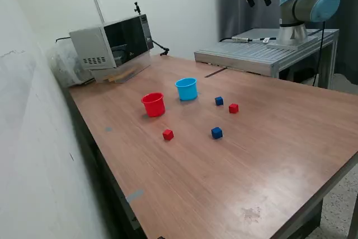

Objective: Place red objects in the red bin, and blue objects in the blue bin.

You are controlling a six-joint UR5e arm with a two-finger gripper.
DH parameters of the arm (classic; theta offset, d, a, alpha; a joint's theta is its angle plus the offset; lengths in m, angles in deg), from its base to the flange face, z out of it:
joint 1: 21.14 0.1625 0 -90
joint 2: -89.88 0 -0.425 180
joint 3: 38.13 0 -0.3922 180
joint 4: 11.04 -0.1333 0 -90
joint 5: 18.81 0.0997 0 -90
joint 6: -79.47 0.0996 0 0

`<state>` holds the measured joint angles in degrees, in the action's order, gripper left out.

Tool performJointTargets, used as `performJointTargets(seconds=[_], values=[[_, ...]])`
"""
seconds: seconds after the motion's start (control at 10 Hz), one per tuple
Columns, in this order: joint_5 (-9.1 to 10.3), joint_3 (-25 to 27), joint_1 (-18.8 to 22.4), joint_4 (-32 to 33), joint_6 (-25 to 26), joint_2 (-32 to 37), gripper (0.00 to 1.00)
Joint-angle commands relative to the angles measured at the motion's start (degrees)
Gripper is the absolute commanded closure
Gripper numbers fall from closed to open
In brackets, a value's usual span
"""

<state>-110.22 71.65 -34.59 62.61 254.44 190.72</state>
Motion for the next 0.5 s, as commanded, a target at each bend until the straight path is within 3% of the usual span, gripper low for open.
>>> performJointTargets(seconds=[0.0, 0.1, 0.2, 0.3, 0.4], values=[[0.52, -0.88, -0.17, 0.7, 0.63, -0.21, 0.0], [0.79, -0.88, 0.78, 5.14, 0.72, -0.73, 0.0], [3.4, -2.01, 4.27, 7.53, 0.72, -1.78, 0.0], [7.34, -4.11, 7.53, 8.86, 0.81, -3.27, 0.0], [9.56, -6.22, 8.34, 11.66, 1.07, -5.63, 0.0]])
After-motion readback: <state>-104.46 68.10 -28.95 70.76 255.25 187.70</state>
